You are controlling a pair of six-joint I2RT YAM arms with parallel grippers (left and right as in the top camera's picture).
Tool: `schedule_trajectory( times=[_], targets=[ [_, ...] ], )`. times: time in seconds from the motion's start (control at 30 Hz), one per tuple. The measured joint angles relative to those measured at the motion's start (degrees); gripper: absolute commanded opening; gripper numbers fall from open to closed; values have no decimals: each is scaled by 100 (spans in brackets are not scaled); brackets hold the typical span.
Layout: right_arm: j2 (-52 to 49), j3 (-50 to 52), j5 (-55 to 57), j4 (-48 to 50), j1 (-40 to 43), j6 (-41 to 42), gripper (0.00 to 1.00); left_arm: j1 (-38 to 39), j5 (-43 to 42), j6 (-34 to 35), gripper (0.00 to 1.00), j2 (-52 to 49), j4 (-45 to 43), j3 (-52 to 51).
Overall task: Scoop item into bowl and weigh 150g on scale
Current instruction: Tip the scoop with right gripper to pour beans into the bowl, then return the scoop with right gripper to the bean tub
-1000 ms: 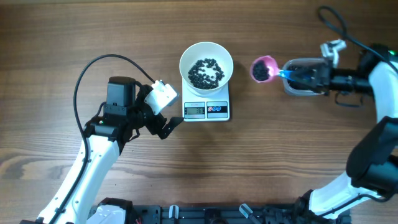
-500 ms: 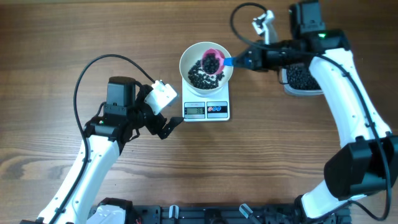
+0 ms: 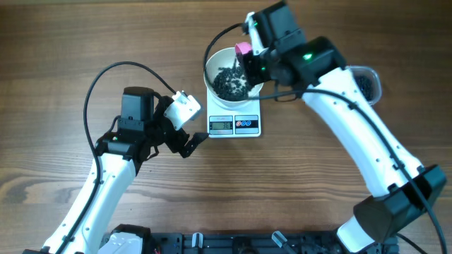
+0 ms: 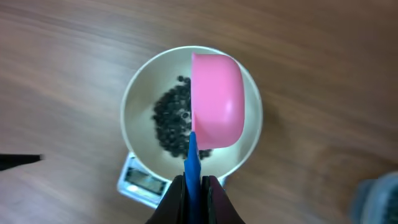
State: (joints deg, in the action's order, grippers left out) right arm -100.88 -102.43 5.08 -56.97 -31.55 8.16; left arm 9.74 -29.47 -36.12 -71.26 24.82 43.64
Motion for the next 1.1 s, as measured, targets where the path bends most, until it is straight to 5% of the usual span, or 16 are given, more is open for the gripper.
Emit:
schedule_trajectory(
  times=[0.3,0.67,0.83,1.1],
  targets=[
    [2,-7,1932,31,-894,-254,4,0,0,2,100,0,0,0],
    [7,-9,1626,85,-780,-328,4,0,2,0,100,0,0,0],
    [372,-11,723,-66,-109,-304,4,0,2,0,100,0,0,0],
    [1735,-129,4,-940,2382,-308,4,0,2,0,100,0,0,0]
  ],
)
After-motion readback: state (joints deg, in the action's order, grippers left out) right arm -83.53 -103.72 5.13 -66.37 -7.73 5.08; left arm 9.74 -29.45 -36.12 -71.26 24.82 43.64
